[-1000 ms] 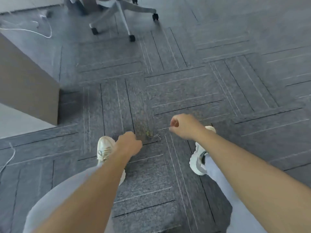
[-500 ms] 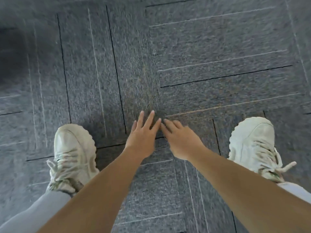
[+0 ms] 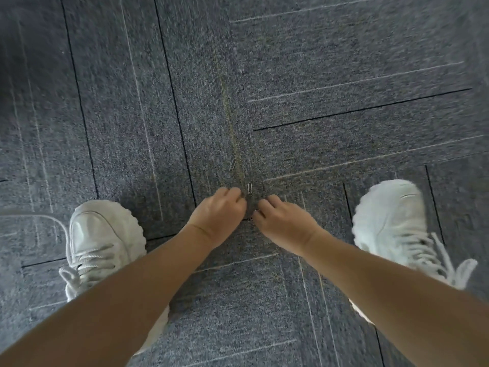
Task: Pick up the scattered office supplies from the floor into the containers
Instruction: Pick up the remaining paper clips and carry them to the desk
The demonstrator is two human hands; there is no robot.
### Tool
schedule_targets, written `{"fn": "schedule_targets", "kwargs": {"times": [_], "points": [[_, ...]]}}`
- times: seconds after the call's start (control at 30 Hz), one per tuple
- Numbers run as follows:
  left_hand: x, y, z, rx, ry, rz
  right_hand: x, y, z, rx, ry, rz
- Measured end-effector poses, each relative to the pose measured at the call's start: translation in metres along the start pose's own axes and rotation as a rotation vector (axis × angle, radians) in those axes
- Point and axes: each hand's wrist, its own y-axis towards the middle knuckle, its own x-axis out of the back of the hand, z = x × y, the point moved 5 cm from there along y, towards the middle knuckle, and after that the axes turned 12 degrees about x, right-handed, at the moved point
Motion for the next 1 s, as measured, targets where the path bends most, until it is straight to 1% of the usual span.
{"fn": "schedule_targets", "kwargs": {"times": [0.07,0.1,0.13,0.2,0.23,0.27,0.3,0.33,0.37,0.4,0.43,0.5,0.6,0.7,0.77,0.87,0.93,1.0], "points": [[0.002,0.008,0.012,0.185,-0.142,0.110,0.003,0.001,-0.014,-0.045,0.098,0.105],[0.005,0.011,0.021,0.329,-0.238,0.169,0.009,0.003,-0.025,-0.138,0.222,0.105],[0.009,0.012,0.030,0.492,-0.372,0.191,0.017,0.005,-0.037,-0.268,0.362,0.082],[0.017,0.015,0.046,0.808,-0.720,0.253,0.029,0.008,-0.062,-0.498,0.634,-0.042],[0.019,0.017,0.052,0.927,-0.939,0.310,0.031,0.010,-0.074,-0.595,0.809,-0.095],[0.020,0.017,0.055,1.015,-1.174,0.401,0.033,0.010,-0.082,-0.666,1.029,-0.149],[0.023,0.016,0.055,1.066,-1.393,0.502,0.035,0.009,-0.087,-0.710,1.265,-0.199],[0.027,0.016,0.054,1.092,-1.549,0.575,0.036,0.007,-0.088,-0.733,1.503,-0.252],[0.030,0.016,0.054,1.103,-1.646,0.613,0.036,0.004,-0.088,-0.754,1.716,-0.306],[0.032,0.015,0.053,1.108,-1.712,0.621,0.034,0.000,-0.088,-0.773,1.872,-0.357],[0.034,0.014,0.052,1.115,-1.765,0.599,0.033,-0.005,-0.086,-0.782,1.969,-0.397],[0.033,0.009,0.045,1.115,-1.871,0.539,0.033,-0.013,-0.082,-0.741,2.103,-0.447],[0.021,-0.003,0.033,1.120,-2.052,0.514,0.040,-0.015,-0.078,-0.601,2.242,-0.521],[0.006,-0.010,0.032,1.157,-2.097,0.620,0.034,-0.008,-0.082,-0.598,2.270,-0.603],[0.004,-0.008,0.033,1.205,-2.074,0.677,0.030,-0.005,-0.086,-0.616,2.281,-0.632],[0.002,-0.002,0.040,1.266,-1.981,0.632,0.032,-0.003,-0.087,-0.641,2.328,-0.671],[0.002,0.003,0.041,1.286,-1.869,0.603,0.029,-0.002,-0.084,-0.719,2.263,-0.632],[0.004,0.009,0.045,1.277,-1.702,0.568,0.021,-0.003,-0.084,-0.809,2.094,-0.519]]}}
